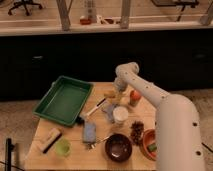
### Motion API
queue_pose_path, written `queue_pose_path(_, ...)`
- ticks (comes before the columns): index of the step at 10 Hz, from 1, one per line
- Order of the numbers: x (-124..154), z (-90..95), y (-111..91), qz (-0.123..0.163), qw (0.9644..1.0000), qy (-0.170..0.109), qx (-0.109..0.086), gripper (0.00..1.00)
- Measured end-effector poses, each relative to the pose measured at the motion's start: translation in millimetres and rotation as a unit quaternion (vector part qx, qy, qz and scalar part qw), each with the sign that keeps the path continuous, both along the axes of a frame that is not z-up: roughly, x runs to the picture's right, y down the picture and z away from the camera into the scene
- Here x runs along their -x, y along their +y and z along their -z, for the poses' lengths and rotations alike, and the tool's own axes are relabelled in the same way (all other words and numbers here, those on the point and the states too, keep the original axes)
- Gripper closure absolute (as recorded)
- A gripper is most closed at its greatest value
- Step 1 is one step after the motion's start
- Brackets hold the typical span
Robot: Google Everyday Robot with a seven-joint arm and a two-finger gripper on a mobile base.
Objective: Place banana in plastic cup
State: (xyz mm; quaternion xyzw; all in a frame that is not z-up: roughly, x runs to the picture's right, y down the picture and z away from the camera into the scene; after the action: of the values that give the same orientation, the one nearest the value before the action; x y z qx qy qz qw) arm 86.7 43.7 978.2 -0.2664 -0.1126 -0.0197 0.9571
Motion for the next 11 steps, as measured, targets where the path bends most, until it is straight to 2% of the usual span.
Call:
queue_pose_path(4, -1, -11.9, 9, -0.004, 0.9997, -0.003, 0.022, 0.81)
queue_pose_path(6, 0, -11.9, 8, 0.000, 0.9997, -0.007, 0.023, 0.99)
queue_pose_path(8, 2, -4.1, 3, 0.012, 0.9996, -0.014, 0.019, 1.00)
queue_pose_path(11, 12, 12.3, -15, 0.023, 0.9989, -0.041, -0.002, 1.00)
